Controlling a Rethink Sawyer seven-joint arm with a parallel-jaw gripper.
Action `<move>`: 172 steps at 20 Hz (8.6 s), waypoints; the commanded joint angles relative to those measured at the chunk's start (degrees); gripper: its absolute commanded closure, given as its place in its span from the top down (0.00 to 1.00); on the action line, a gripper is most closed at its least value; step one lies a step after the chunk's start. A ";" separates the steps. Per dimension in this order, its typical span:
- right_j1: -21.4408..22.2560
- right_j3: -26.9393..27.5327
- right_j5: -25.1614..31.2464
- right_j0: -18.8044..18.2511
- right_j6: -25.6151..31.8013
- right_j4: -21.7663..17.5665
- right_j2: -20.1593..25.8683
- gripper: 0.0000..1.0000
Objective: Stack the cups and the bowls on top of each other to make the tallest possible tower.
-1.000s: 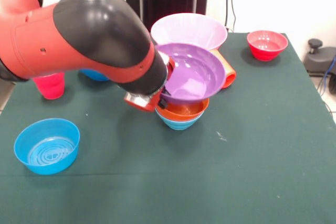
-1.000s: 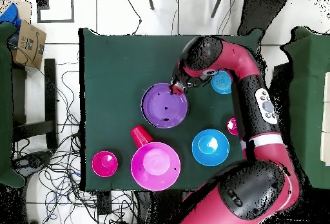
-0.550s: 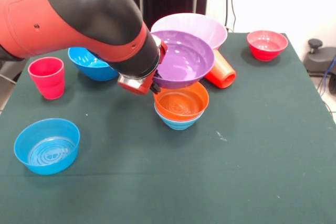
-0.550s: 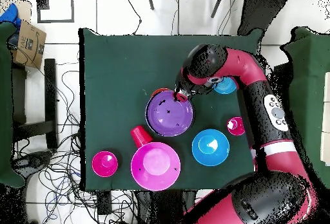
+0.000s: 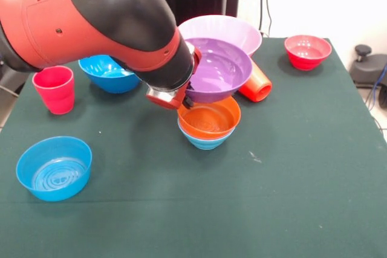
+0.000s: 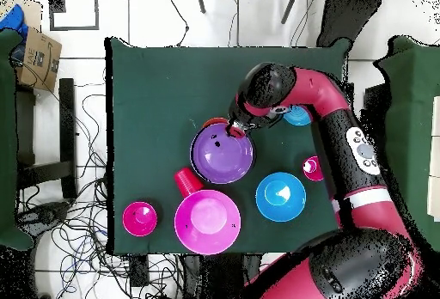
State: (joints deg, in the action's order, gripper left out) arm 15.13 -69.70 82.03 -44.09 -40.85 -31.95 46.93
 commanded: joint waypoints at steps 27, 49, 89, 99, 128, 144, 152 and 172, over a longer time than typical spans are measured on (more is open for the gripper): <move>-5.25 11.32 -0.95 6.90 15.46 -2.68 0.72 0.00; -4.23 8.91 0.18 5.95 14.91 -3.97 -2.74 0.00; -1.15 2.38 -1.84 3.33 11.65 -5.47 -4.10 0.00; -2.27 2.59 -3.03 3.01 11.89 -5.96 -3.64 0.00; 7.28 -6.24 0.05 0.81 5.62 -3.28 -3.13 1.00; 19.68 -13.18 -0.91 0.89 -4.53 2.39 -3.04 1.00; 18.95 -12.48 -1.50 1.72 -2.80 2.52 -3.65 1.00; 16.16 -9.67 -24.49 5.16 -12.40 -10.80 -14.82 1.00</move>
State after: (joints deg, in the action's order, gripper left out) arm 33.79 -78.60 64.96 -41.30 -41.05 -34.56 40.78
